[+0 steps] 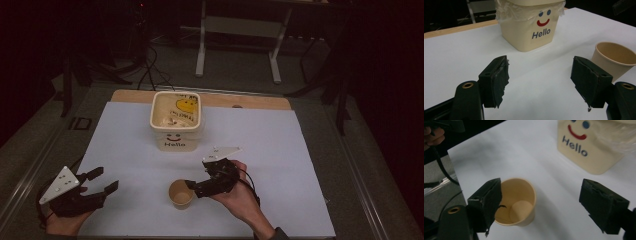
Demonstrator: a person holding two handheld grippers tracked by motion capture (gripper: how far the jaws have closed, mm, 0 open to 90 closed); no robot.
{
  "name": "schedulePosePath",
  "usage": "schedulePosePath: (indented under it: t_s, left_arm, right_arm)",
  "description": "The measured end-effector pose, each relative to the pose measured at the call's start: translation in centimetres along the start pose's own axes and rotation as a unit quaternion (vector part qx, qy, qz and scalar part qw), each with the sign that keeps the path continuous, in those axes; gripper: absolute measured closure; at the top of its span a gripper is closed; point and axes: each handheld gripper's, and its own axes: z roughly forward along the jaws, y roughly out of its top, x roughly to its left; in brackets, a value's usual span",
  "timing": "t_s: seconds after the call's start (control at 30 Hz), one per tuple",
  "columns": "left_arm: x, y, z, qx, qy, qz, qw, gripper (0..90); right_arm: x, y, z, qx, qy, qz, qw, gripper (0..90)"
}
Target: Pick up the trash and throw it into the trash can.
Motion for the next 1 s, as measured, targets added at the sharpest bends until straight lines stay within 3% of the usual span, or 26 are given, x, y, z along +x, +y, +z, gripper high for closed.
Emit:
schedulePosePath:
  t_s: [0.2, 0.37, 0.67, 1.0]
  left_arm:
    - [0.0, 0.0, 0.0, 0.0, 0.001, -0.001, 1.0, 30.4]
    - [0.1, 0.0, 0.0, 0.002, 0.0, -0.002, 1.0, 30.4]
    - [0.1, 0.0, 0.0, 0.001, 0.003, -0.001, 1.0, 29.9]
    - [0.0, 0.0, -0.1, -0.004, 0.006, -0.001, 1.0, 29.0]
  right_arm:
    - [1.0, 1.6, 1.1, 0.05, -0.004, -0.006, 0.9987, 14.1]
    - [1.3, 2.8, 2.1, 0.099, -0.002, 0.0, 0.9951, 13.1]
    - [1.6, 4.7, 3.4, 0.167, -0.013, 0.001, 0.9858, 11.5]
    - [1.9, 5.8, 4.6, 0.232, -0.021, -0.005, 0.9725, 10.4]
